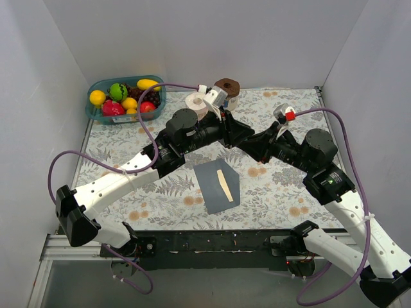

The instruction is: Place the letter into the envelope and seal it

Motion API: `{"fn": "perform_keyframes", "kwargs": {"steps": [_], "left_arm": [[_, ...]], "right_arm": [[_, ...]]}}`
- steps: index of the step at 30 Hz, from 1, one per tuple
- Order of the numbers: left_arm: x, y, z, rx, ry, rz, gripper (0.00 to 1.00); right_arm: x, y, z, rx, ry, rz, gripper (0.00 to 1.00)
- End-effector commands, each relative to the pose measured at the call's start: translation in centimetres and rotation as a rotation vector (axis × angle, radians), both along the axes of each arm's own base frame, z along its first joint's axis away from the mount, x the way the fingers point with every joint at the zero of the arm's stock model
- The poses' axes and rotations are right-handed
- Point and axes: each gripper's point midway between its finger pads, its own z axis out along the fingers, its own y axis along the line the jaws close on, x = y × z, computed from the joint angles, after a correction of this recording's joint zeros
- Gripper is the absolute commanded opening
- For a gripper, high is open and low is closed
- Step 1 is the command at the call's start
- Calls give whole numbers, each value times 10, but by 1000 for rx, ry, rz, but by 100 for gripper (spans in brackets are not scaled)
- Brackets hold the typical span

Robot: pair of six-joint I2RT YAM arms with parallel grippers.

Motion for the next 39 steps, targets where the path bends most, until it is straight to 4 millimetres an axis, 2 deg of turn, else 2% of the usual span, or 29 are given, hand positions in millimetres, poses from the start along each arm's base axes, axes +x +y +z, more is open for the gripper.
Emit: {"fn": "perform_keyframes", "kwargs": {"steps": [1, 3, 5, 8, 9, 11, 13, 14, 15, 16, 18, 19, 20, 21, 22, 25, 29, 32, 33, 34, 35, 36, 37, 39], "left_arm": [[-6, 4, 22, -26, -44, -7, 0], [-17, 6, 28, -46, -95, -59, 0], [-27, 7, 35, -70, -135, -106, 0], [-45, 6, 38, -63, -167, -199, 0], [-61, 5, 38, -63, -192, -292, 0], [-76, 7, 47, -94, -234, -366, 0], [-94, 11, 48, -111, -255, -456, 0], [-97, 13, 52, -125, -274, -464, 0], [-97, 14, 53, -130, -279, -458, 0], [-92, 15, 52, -132, -279, -421, 2], [-86, 19, 55, -137, -283, -370, 27], [-82, 20, 52, -133, -282, -350, 39], [-76, 25, 59, -152, -289, -296, 61], [-73, 27, 60, -160, -284, -269, 70], [-66, 28, 59, -162, -274, -233, 74], [-46, 34, 64, -181, -232, -114, 76], [-28, 33, 63, -170, -171, -33, 74], [-15, 29, 54, -154, -120, 16, 66], [-6, 31, 58, -159, -102, 65, 58], [1, 25, 49, -133, -78, 82, 55], [6, 22, 36, -81, -41, 94, 53], [10, 21, 45, -78, -42, 107, 52], [13, 14, 36, -48, -24, 105, 52], [11, 10, 33, -38, -22, 86, 53]], "right_arm": [[-8, 1, 23, 35, -86, 37, 1], [-17, 2, 27, 41, -118, 82, 1], [-36, 7, 30, 52, -148, 181, 1], [-64, 11, 47, 87, -243, 319, 1], [-72, 12, 50, 94, -260, 360, 1], [-100, 11, 59, 113, -331, 501, 1], [-117, 10, 63, 116, -366, 583, 1], [-118, 8, 64, 118, -374, 580, 1], [-116, 8, 63, 113, -364, 560, 1], [-97, 7, 65, 113, -349, 454, 1], [-71, 5, 54, 71, -289, 315, 1], [-48, -1, 52, 65, -264, 185, 1], [-37, -3, 51, 61, -252, 128, 1], [-28, -7, 41, 40, -208, 76, 1], [-15, -13, 38, 33, -188, -3, 1], [-2, -17, 31, 20, -153, -69, 1], [0, -14, 29, 21, -139, -63, 1], [0, -12, 29, 27, -130, -53, 1], [0, -11, 29, 26, -129, -50, 1], [0, -11, 28, 27, -125, -52, 1], [0, -11, 27, 28, -121, -52, 1], [0, -11, 27, 27, -120, -50, 1], [0, -11, 27, 27, -119, -48, 1], [0, -11, 26, 25, -115, -50, 1]]}}
